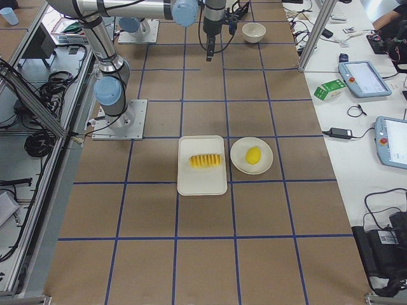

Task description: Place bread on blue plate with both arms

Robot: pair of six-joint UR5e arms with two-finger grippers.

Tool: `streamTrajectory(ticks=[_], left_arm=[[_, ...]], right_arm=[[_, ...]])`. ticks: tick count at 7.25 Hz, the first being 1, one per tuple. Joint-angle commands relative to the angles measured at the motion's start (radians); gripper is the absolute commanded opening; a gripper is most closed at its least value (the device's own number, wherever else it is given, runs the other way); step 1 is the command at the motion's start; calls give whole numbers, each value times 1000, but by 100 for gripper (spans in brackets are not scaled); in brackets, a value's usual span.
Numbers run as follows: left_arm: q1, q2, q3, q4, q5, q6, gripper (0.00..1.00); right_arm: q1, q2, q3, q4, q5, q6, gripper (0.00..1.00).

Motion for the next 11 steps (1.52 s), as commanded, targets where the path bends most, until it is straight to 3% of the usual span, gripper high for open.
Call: streamTrajectory(ticks=[1, 4, 6, 7, 8, 9, 10, 11], left_arm=[[0, 0, 0, 0, 0, 0, 100], [-2, 0, -2, 0, 0, 0, 100], [46, 20, -2, 43, 14, 29, 100], [140, 20, -2, 37, 17, 29, 100], [294, 14, -2, 31, 20, 43, 100], [439, -6, -2, 29, 17, 89, 100], [556, -49, -6, 29, 14, 247, 100], [662, -90, -18, 31, 14, 428, 100]], right_arm=[[0, 0, 4, 4, -1, 1, 100], [-21, 12, 7, -13, -15, -8, 100], [-134, 14, 9, -3, -24, -68, 100], [-215, 29, 15, -2, -57, -71, 100], [-286, 55, 30, -11, -131, -108, 100], [-340, 72, 41, -13, -143, -154, 100], [-386, 108, 62, -31, -134, -166, 100], [-425, 154, 78, -119, -131, -215, 100]])
